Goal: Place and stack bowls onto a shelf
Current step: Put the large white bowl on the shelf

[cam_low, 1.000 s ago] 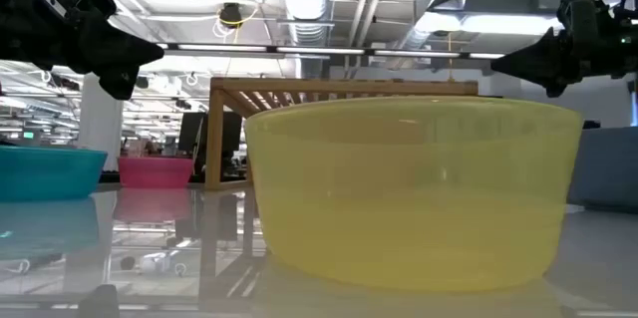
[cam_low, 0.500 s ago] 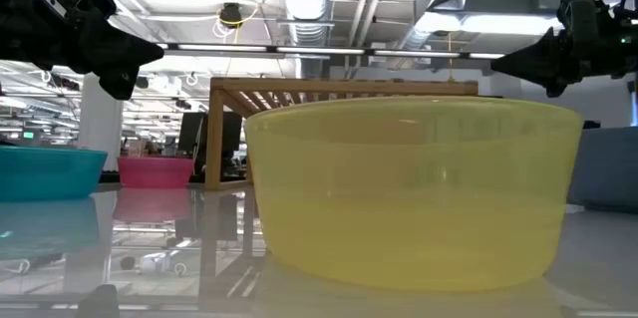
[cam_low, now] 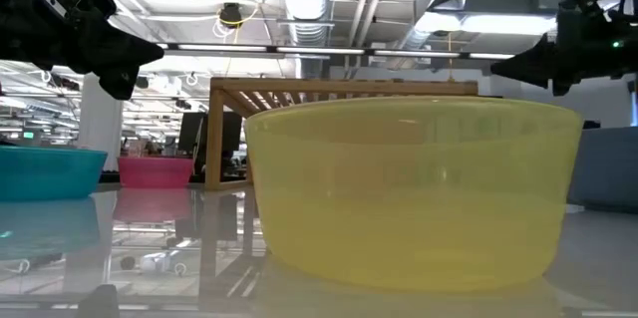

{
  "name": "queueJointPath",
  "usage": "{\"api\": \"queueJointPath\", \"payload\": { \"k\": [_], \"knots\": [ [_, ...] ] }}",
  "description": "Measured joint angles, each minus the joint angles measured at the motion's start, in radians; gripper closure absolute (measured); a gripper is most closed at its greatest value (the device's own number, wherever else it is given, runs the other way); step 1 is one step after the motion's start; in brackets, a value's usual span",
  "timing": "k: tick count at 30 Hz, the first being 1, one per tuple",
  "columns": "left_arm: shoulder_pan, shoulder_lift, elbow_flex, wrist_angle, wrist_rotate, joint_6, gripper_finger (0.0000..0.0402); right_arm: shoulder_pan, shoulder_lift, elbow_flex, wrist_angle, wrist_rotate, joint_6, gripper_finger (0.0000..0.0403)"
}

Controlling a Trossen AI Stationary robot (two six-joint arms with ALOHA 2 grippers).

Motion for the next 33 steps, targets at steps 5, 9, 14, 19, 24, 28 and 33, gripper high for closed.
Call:
{"api": "queueJointPath", "payload": {
  "k": [5,9,14,19,24,28,33],
  "knots": [
    [0.0,0.0,0.0,0.054,-0.039,-0.095,0.0401,-0.011,0.0,-0.005,0.074,-0.04,0.23,0.036],
    [0.0,0.0,0.0,0.108,-0.148,-0.286,0.0401,-0.009,-0.001,-0.002,0.167,-0.066,0.562,0.036],
    [0.0,0.0,0.0,0.127,-0.393,-0.39,0.0401,-0.026,0.0,-0.002,0.183,0.021,0.641,0.036],
    [0.001,0.004,0.0,0.161,-0.504,-0.596,0.0401,-0.063,-0.001,-0.002,0.182,0.037,0.674,0.036],
    [0.002,0.03,0.039,0.203,-0.355,-0.596,0.0401,-0.076,0.025,0.037,0.234,-0.166,0.697,0.036],
    [0.001,0.097,0.113,0.248,-0.258,-0.482,0.0401,-0.075,0.141,0.181,0.21,-0.198,0.664,0.036],
    [0.012,0.235,0.275,0.171,-0.319,-0.287,0.0396,-0.093,0.371,0.409,0.044,-0.031,0.656,0.036]
  ]
}}
